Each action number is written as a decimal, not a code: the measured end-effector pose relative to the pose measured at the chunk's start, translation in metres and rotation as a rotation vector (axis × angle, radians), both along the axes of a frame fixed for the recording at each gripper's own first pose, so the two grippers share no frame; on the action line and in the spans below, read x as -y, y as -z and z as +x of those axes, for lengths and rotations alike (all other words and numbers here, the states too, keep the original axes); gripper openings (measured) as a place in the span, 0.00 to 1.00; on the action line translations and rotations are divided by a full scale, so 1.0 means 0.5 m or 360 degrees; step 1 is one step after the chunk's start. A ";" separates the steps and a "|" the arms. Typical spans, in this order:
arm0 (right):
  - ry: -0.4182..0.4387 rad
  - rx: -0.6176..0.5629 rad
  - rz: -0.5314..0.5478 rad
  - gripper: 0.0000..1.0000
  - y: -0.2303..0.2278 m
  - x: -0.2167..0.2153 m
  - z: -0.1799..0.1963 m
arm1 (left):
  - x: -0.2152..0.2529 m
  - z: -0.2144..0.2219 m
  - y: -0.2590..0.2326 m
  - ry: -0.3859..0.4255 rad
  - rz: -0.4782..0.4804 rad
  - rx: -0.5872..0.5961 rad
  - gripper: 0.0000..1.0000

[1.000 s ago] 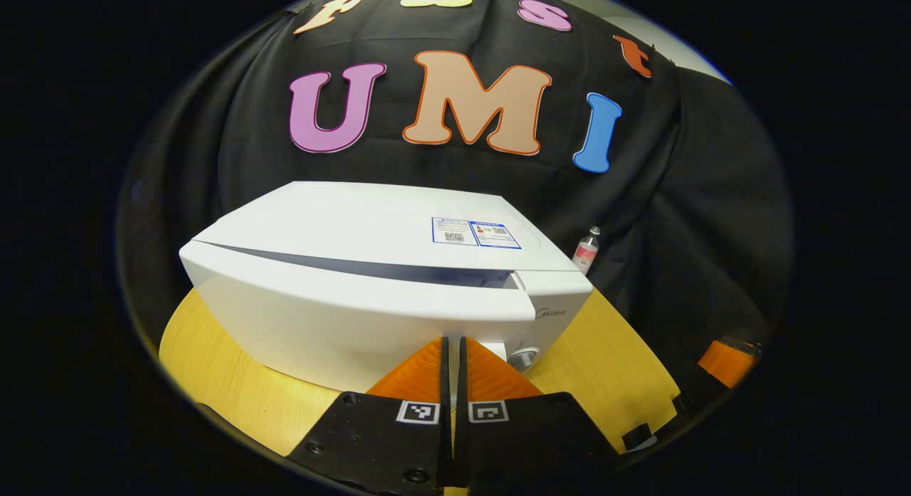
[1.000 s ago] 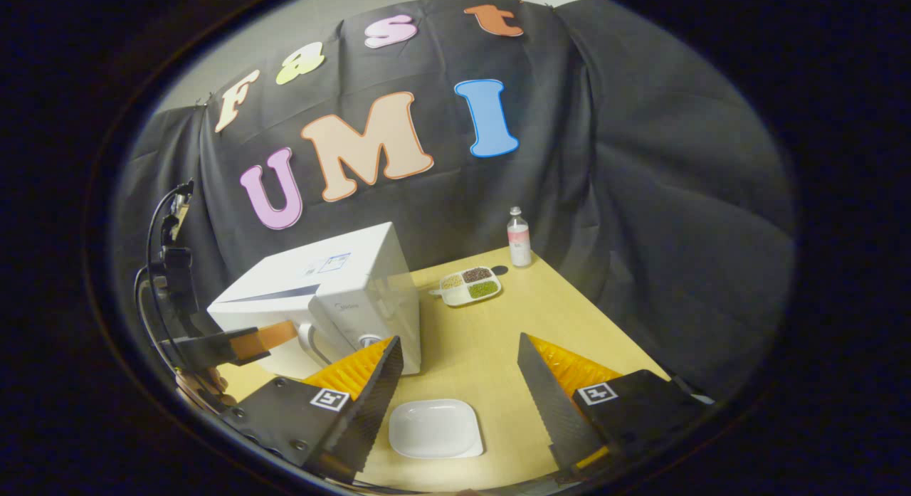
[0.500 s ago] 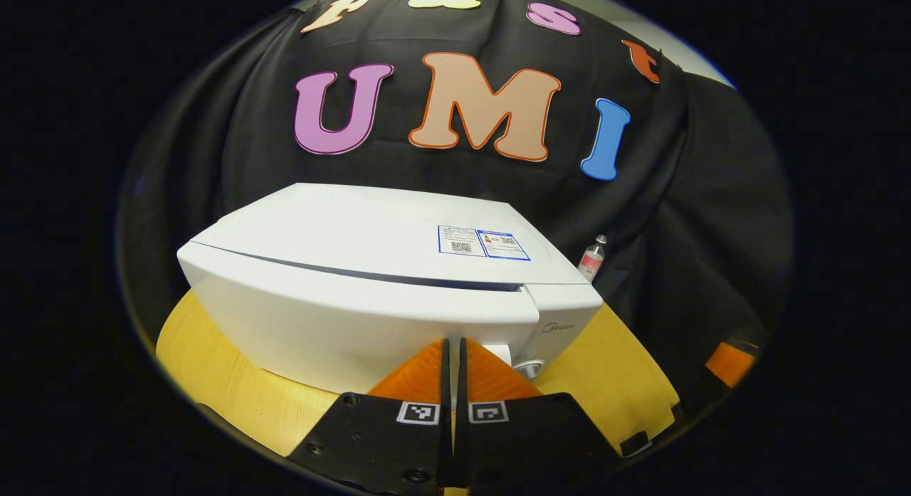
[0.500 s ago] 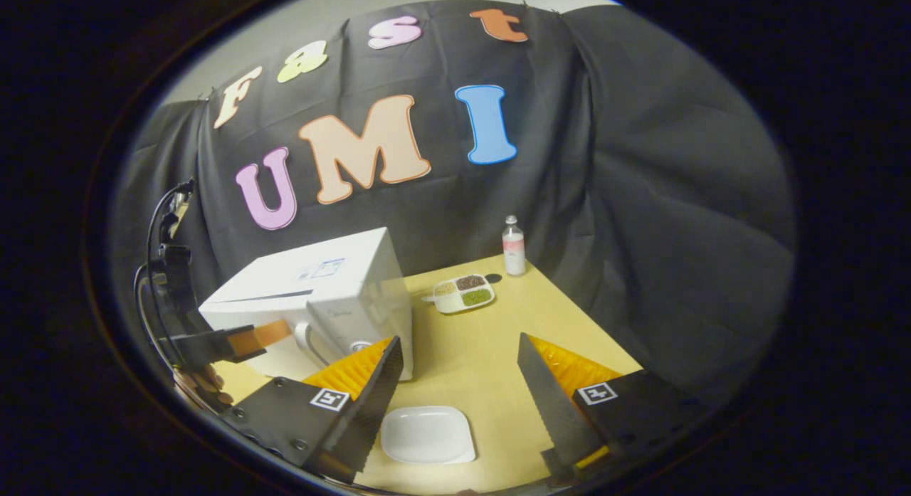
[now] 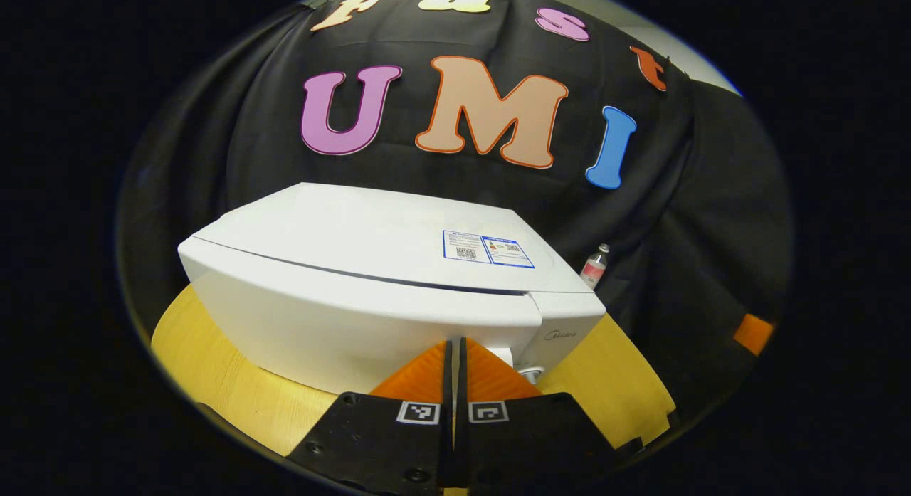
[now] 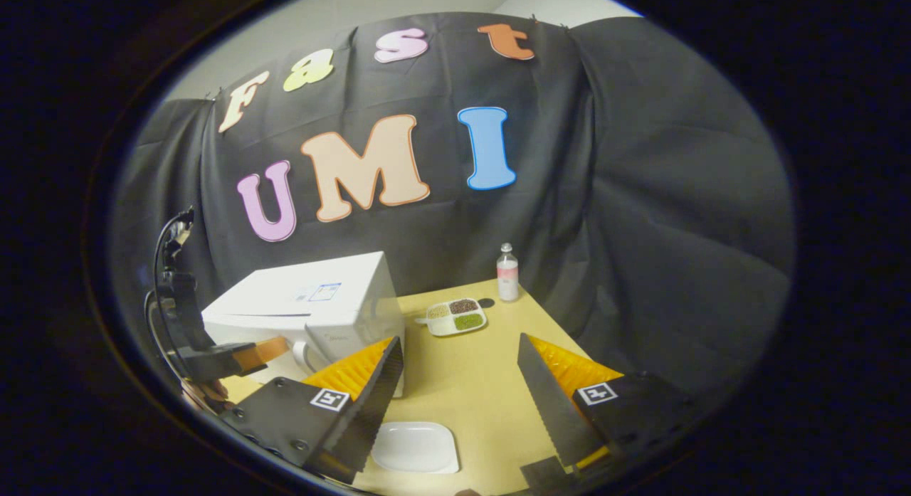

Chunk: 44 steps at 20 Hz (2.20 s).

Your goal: Open the microwave oven with the left hand, put the food in, and close the microwave oven.

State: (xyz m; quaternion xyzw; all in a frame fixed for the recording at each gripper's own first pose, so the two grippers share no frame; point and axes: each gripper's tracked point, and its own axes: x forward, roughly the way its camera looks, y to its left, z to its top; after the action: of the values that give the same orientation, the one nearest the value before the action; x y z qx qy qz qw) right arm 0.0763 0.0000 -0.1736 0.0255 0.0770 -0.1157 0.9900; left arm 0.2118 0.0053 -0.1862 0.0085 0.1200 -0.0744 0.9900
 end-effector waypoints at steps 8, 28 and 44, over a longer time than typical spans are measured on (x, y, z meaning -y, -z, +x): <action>0.0013 0.0041 -0.0059 0.92 -0.047 0.019 -0.015 | -0.003 -0.039 -0.038 0.0028 0.0016 0.0033 0.01; -0.0253 0.0068 -0.0107 0.92 -0.090 -0.081 -0.004 | -0.144 -0.266 -0.215 -0.0290 0.0019 0.0320 0.96; -0.0308 0.0096 -0.0083 1.00 -0.116 -0.094 0.000 | -0.173 -0.292 -0.260 -0.0369 0.0116 0.0399 0.96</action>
State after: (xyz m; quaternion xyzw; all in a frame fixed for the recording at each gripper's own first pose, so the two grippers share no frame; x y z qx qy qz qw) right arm 0.0762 0.0471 -0.1157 -0.0042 0.0463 -0.0208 0.9987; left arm 0.0656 0.0918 -0.0560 0.0396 -0.0016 0.0463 0.9981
